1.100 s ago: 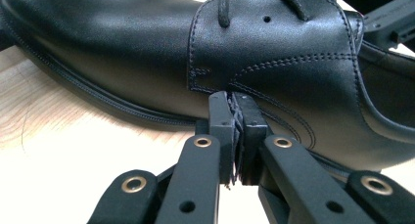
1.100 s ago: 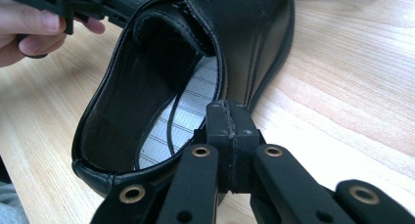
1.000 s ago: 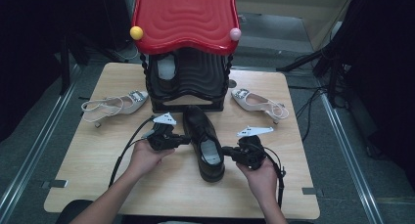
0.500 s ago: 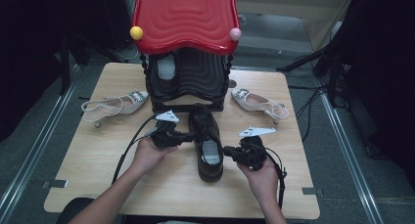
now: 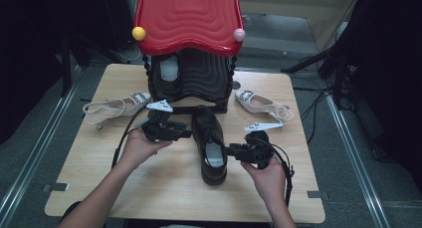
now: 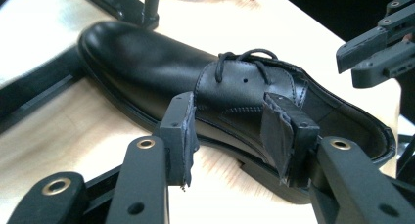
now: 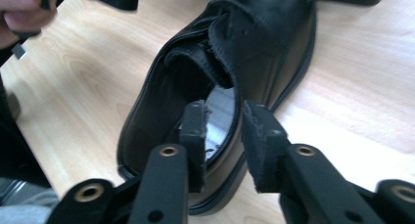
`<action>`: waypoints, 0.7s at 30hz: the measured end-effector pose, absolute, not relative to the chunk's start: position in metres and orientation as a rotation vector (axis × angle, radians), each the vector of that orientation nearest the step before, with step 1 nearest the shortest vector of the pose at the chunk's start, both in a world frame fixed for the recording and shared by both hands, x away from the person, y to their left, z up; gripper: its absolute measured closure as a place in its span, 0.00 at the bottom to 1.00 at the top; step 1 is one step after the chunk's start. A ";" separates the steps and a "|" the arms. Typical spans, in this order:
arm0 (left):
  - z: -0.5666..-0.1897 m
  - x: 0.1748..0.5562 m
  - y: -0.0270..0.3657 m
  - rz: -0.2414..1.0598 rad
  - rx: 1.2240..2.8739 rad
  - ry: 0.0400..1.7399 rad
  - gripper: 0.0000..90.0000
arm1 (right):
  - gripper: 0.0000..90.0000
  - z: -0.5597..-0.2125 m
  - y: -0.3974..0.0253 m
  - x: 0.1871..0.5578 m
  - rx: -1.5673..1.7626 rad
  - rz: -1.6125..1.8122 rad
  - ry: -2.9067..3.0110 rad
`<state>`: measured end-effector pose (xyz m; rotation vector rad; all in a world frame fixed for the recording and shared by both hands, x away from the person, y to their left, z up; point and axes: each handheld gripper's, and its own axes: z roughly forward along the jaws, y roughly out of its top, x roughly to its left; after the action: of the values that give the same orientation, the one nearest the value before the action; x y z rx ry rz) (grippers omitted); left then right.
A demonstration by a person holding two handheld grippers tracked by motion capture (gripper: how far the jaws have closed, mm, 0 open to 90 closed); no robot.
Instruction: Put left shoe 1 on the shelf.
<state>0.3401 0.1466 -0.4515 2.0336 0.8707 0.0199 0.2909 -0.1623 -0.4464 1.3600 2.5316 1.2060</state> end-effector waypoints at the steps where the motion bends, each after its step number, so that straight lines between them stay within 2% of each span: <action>1: -0.448 0.341 0.147 0.024 2.038 0.868 0.62 | 0.77 -0.446 -0.160 0.293 1.380 1.194 2.552; 6: -0.427 0.347 0.153 0.001 2.033 0.842 0.65 | 0.74 -0.444 -0.145 0.298 1.386 1.125 2.605; 9: -0.416 0.350 0.157 -0.005 2.025 0.834 0.80 | 0.74 -0.443 -0.136 0.301 1.392 1.122 2.629; 12: -0.404 0.354 0.162 0.032 2.019 0.831 0.89 | 0.74 -0.444 -0.126 0.302 1.370 1.106 2.655; 16: -0.390 0.358 0.167 0.054 2.009 0.830 0.90 | 0.69 -0.446 -0.114 0.304 1.335 1.056 2.679; 21: -0.376 0.363 0.170 0.059 2.006 0.841 0.88 | 0.68 -0.451 -0.104 0.307 1.323 1.039 2.712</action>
<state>0.3633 0.1702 -0.3760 2.0058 0.8411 0.0595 0.3074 -0.1038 -0.4514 1.3231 2.7120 1.0393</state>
